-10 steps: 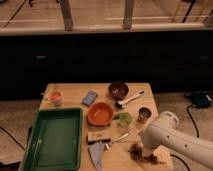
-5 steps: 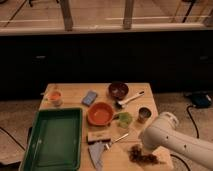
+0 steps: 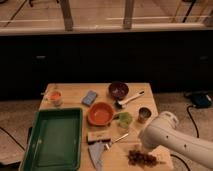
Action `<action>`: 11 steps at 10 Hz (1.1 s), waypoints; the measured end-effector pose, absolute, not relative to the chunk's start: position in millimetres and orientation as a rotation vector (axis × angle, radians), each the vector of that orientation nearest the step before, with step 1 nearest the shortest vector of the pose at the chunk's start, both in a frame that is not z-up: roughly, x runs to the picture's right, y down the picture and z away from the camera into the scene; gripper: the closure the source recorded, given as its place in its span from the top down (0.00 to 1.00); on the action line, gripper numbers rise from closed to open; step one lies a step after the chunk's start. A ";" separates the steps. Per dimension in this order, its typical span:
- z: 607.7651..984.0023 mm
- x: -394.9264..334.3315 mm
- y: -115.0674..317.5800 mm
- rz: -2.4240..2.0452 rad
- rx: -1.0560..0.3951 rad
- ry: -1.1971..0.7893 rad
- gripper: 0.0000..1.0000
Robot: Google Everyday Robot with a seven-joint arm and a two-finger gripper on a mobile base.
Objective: Place grapes in red bowl
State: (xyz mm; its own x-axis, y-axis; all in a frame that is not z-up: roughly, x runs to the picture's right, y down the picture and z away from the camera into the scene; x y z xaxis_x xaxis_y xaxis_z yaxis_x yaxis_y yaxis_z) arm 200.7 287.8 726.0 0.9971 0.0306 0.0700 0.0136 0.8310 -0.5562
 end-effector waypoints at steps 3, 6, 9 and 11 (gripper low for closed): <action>740.8 200.1 301.7 0.016 -0.592 -0.075 0.64; 738.1 200.6 305.3 0.016 -0.597 -0.072 0.70; 738.0 198.3 309.1 0.021 -0.606 -0.063 0.68; 741.5 197.2 310.3 0.021 -0.602 -0.062 0.63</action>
State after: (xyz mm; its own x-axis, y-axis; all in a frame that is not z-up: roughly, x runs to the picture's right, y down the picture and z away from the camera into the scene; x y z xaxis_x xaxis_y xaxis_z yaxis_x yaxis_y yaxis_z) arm 197.2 310.3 741.5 0.9979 0.0382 0.0525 -0.0017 0.8238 -0.5669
